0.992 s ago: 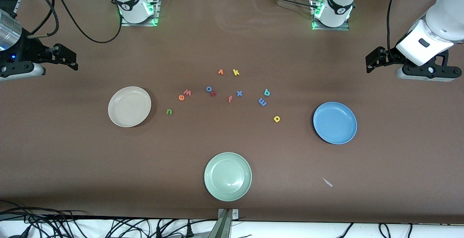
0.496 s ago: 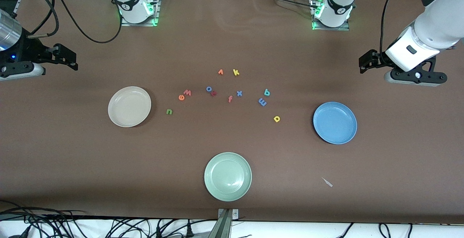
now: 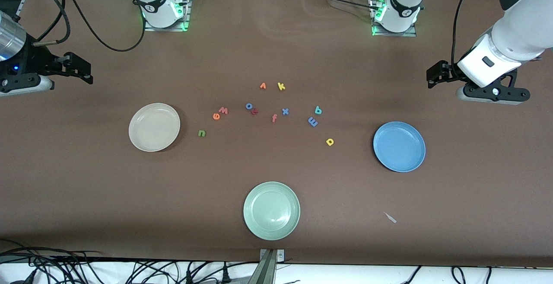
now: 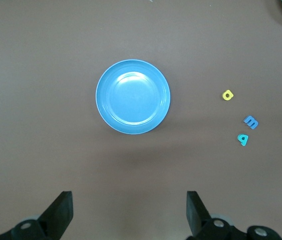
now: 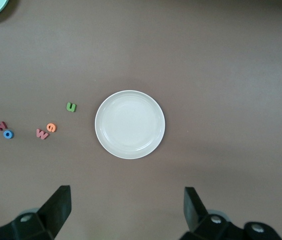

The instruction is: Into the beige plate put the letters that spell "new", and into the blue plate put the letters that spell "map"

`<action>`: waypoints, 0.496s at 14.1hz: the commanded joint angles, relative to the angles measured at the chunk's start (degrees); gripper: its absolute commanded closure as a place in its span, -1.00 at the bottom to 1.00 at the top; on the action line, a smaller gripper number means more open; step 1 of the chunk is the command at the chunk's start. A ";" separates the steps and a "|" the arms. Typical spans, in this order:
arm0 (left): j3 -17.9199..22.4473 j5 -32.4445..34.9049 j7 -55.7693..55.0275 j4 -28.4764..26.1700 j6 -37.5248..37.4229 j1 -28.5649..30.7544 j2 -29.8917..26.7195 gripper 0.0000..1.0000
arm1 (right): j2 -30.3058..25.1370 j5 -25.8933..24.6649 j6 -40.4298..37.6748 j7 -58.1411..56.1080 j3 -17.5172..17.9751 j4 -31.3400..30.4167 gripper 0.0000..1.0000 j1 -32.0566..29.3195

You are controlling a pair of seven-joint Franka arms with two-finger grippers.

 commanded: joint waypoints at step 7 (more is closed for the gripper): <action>-4.61 -4.22 -9.56 0.32 3.59 -2.60 8.22 -1.00 | 0.94 0.29 -0.93 0.25 0.19 1.44 -1.00 -0.31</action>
